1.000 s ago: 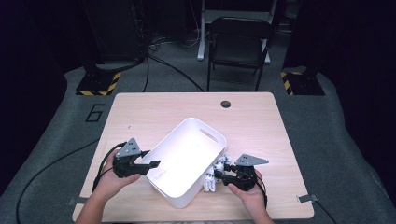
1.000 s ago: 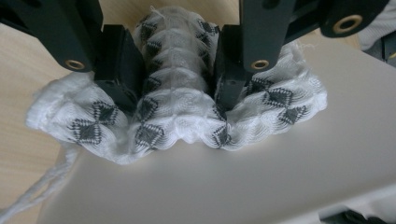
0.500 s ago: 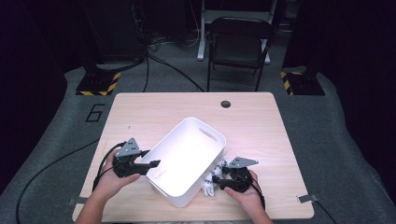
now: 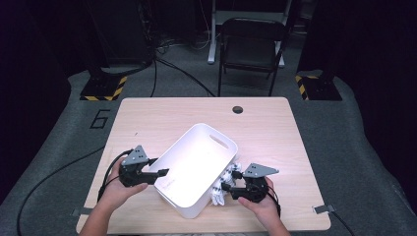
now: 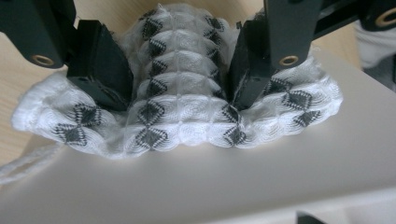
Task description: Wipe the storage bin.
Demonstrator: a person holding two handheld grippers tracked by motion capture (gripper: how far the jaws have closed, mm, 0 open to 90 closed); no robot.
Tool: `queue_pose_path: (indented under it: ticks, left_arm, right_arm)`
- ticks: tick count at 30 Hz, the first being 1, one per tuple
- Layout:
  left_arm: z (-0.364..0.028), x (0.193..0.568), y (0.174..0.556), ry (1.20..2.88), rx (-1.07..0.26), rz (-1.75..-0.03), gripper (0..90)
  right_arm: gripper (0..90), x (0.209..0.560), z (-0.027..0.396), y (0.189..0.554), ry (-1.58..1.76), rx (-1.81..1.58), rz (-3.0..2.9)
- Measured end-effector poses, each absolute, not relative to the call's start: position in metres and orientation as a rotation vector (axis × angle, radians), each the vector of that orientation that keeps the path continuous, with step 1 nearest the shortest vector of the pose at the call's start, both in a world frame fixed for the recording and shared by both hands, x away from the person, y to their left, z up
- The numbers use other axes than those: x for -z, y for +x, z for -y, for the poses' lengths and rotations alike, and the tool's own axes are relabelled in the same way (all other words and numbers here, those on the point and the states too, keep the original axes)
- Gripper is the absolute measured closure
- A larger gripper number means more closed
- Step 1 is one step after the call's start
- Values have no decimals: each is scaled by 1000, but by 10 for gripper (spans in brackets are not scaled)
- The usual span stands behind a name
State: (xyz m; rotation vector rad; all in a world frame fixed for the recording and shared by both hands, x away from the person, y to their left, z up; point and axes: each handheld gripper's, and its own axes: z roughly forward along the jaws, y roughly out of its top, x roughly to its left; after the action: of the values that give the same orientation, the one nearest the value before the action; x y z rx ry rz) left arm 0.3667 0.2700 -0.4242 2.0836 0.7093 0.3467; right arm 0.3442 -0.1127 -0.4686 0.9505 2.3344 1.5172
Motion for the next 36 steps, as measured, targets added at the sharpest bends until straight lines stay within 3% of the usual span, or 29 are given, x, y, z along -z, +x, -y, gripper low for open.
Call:
queue_pose_path:
  ticks: [14,36]
  left_arm:
    - [-269,424,366,2088,-348,-709,499]
    - [-268,424,366,2078,-355,-733,499]
  right_arm:
    - [341,446,99,326,836,-1552,-2337]
    - [306,489,95,337,941,-1484,-2444]
